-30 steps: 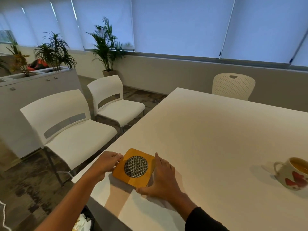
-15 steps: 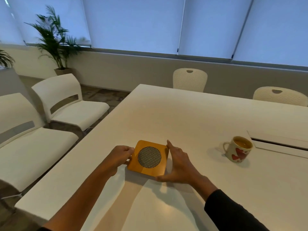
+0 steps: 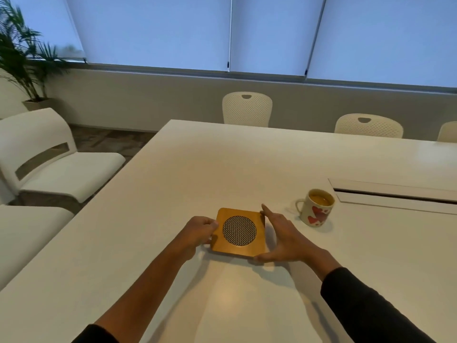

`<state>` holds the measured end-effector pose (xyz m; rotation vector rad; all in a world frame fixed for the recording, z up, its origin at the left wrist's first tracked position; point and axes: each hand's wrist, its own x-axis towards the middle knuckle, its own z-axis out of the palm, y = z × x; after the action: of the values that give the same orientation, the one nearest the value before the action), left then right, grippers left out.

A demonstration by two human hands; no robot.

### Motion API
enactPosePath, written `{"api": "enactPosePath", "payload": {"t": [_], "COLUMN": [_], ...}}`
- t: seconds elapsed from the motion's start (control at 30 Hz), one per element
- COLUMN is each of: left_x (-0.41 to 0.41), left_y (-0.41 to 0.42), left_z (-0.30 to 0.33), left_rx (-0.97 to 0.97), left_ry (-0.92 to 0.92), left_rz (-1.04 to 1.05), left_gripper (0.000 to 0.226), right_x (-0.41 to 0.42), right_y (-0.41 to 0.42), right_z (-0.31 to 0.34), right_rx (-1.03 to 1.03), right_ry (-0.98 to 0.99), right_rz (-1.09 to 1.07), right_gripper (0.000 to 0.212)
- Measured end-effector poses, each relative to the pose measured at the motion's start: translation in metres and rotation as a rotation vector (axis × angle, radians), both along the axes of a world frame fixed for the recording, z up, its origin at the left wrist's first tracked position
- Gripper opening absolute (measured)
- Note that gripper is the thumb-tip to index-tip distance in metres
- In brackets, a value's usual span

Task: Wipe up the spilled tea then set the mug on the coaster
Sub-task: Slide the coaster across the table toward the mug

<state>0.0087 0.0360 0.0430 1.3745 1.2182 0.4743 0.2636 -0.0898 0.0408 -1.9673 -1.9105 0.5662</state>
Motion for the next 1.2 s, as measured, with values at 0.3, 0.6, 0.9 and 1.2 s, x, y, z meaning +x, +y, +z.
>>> {"api": "enactPosePath", "payload": {"t": [0.3,0.6,0.9,1.2], "left_x": [0.014,0.015,0.013,0.036], "left_y": [-0.006,0.0,0.001,0.005], "left_z": [-0.017,-0.028,-0.032,-0.022], "left_rx": [-0.013,0.003,0.157,0.479], "left_ry": [0.041,0.077,0.184,0.144], "left_rz": [-0.017,-0.027,-0.088,-0.027], "left_gripper": [0.035,0.037,0.043,0.047], "right_x": [0.021,0.031,0.039,0.051], "right_y": [-0.003,0.005,0.007,-0.013], "right_z": [-0.017,-0.03,-0.044,-0.036], "right_rx": [-0.05,-0.073,-0.097,0.208], "right_ry": [0.031,0.032,0.005,0.141], "right_rz": [0.042,0.076,0.131,-0.084], "right_gripper": [0.152,0.15,0.148,0.102]}}
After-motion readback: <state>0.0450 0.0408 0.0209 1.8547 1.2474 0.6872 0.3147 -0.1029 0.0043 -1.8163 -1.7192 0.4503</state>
